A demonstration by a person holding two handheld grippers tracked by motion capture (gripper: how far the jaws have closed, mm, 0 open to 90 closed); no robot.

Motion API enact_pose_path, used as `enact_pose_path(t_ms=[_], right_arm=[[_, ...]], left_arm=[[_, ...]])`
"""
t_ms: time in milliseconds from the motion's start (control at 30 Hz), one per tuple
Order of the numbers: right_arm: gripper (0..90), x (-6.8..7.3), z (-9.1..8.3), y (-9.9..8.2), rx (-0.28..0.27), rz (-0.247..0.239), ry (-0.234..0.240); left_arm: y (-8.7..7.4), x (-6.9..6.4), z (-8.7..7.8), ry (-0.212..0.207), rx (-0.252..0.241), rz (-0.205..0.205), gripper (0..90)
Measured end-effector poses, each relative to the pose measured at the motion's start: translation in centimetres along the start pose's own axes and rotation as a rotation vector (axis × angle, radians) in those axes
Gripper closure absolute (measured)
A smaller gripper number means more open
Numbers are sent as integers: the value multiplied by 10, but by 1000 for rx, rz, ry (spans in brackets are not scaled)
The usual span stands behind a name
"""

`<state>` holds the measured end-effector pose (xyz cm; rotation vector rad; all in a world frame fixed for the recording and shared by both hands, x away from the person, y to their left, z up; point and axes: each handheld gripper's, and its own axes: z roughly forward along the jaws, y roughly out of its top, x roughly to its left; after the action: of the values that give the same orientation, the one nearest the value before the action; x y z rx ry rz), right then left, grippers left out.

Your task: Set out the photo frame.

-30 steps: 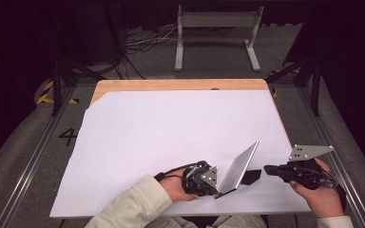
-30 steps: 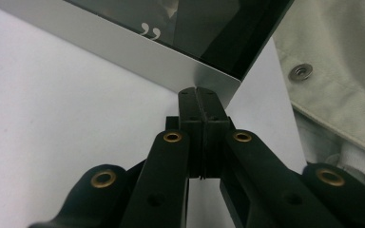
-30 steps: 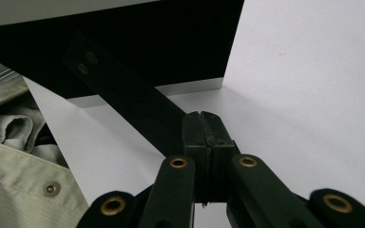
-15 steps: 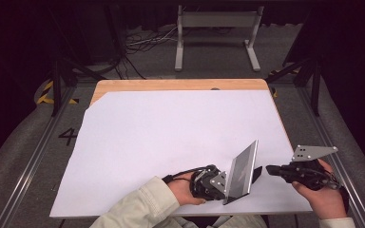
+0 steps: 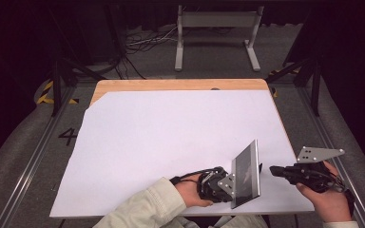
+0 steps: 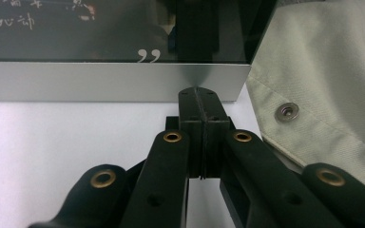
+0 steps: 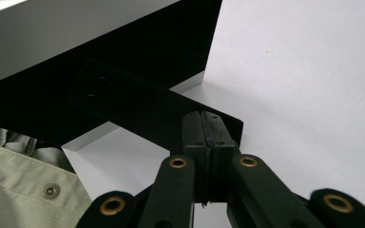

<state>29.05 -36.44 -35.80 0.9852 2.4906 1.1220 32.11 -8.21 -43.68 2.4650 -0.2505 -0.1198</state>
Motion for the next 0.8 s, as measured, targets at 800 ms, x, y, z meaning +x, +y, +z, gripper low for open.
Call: enact_pose_path(t_ms=[800], right_arm=[[775,10,-14,8,-23,80,11]], left_arm=[[3,1,-2,21,-29,-5,900]])
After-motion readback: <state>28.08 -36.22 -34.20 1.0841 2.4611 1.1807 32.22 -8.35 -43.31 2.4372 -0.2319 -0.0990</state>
